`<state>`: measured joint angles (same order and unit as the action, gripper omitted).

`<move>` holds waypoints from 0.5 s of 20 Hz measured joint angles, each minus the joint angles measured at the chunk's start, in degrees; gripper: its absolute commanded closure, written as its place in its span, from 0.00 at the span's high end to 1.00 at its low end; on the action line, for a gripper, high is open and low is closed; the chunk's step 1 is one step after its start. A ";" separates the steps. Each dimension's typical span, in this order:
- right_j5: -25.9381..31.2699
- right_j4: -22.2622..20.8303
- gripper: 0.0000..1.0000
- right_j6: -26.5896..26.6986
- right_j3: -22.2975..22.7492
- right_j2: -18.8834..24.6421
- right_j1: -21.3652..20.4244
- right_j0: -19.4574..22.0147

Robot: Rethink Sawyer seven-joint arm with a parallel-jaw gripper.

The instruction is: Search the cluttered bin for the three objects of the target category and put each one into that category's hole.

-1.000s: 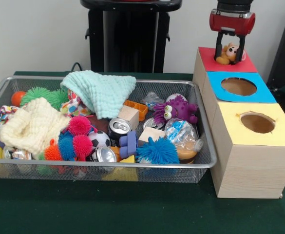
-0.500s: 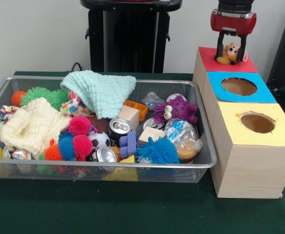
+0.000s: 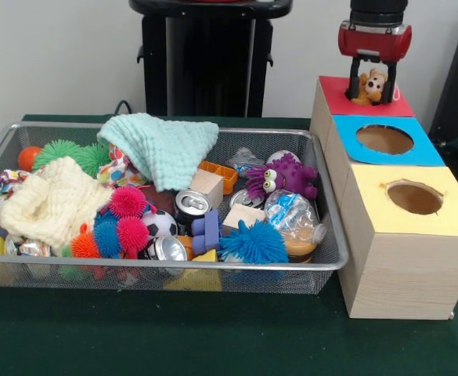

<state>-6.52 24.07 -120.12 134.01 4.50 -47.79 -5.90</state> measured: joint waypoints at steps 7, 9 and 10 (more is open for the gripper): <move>-2.15 -5.05 1.00 -0.01 -0.01 0.88 0.32 1.53; -2.94 -5.92 1.00 -0.01 0.00 0.86 0.44 1.53; -3.42 -6.42 1.00 -0.01 0.01 0.86 0.48 1.54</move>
<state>-9.94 17.66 -120.13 134.01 5.36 -47.31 -4.36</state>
